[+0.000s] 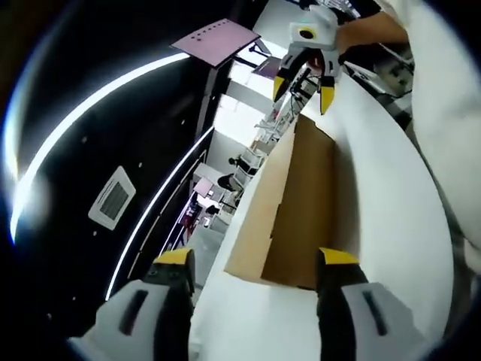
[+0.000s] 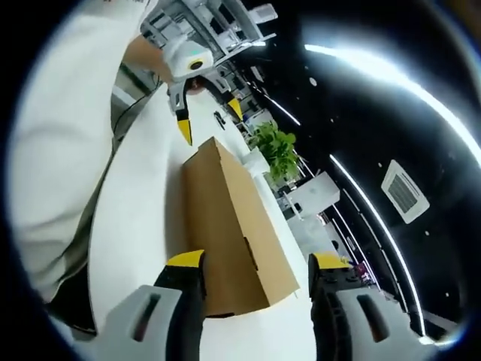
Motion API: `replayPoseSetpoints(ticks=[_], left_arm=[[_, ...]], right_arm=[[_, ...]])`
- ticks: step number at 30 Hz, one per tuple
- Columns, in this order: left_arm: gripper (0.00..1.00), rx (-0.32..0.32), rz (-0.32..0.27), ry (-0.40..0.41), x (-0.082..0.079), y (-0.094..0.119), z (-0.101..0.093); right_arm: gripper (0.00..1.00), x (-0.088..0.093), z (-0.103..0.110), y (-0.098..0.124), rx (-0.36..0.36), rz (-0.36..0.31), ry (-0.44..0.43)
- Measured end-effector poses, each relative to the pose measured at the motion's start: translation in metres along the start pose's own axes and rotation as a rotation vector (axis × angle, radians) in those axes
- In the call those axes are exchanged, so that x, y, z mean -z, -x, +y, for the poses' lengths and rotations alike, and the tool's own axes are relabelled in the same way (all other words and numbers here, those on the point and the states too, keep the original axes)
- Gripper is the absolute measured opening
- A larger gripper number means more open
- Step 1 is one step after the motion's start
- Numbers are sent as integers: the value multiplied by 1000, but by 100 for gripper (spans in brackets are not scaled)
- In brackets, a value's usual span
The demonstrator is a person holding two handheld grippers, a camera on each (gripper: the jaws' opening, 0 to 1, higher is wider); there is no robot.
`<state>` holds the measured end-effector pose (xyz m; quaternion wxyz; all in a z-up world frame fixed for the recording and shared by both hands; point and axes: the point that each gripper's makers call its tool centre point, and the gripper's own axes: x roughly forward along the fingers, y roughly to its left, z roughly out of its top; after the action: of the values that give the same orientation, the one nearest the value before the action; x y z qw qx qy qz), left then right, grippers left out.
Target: Operate the shoe box by opening the lid, removing the specified soft item, and placing it in the target area until the item is outside and the box remains undamaged.
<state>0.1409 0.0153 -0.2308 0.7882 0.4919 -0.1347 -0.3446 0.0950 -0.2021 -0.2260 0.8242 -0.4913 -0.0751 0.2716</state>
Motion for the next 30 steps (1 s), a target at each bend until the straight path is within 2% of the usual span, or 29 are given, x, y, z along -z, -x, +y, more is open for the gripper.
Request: replayPoseSetpoints(ticks=[2, 3, 5, 6, 8, 9, 11, 15, 19, 22, 25, 28, 30], left_arm=[[65, -14, -4, -8, -1, 1, 2], [64, -10, 3, -9, 1, 0, 1], [64, 9, 74, -17, 13, -2, -3], [64, -2, 121, -39, 20, -3, -2], [64, -8, 94, -36, 17, -4, -3], [63, -4, 67, -13, 13, -4, -4], [59, -6, 67, 1, 12, -3, -4], [58, -38, 78, -23, 13, -4, 2], [59, -20, 60, -6, 10, -5, -1], [58, -7, 61, -50, 10, -9, -8], [57, 0, 96, -142, 14, -14, -18], [54, -8, 103, -138, 14, -19, -24], [47, 5, 102, -143, 16, -19, -24]], right_arm=[[55, 3, 1, -2, 14, 9, 22], [55, 8, 3, -3, 5, 36, 42], [54, 8, 8, -4, -3, 39, 50], [54, 7, 9, -4, -11, 31, 42], [54, 5, 11, -5, -13, 15, 22], [54, 5, 9, -5, 11, 15, 36], [53, 6, 6, -5, 25, 27, 54], [53, 6, 8, -6, 16, 18, 42], [53, 10, 11, -9, 12, 41, 71], [50, 18, 12, -11, 16, 79, 117], [50, 22, 15, -13, 10, 100, 131], [45, 26, 16, -14, 6, 136, 190], [44, 29, 16, -15, 14, 153, 206]])
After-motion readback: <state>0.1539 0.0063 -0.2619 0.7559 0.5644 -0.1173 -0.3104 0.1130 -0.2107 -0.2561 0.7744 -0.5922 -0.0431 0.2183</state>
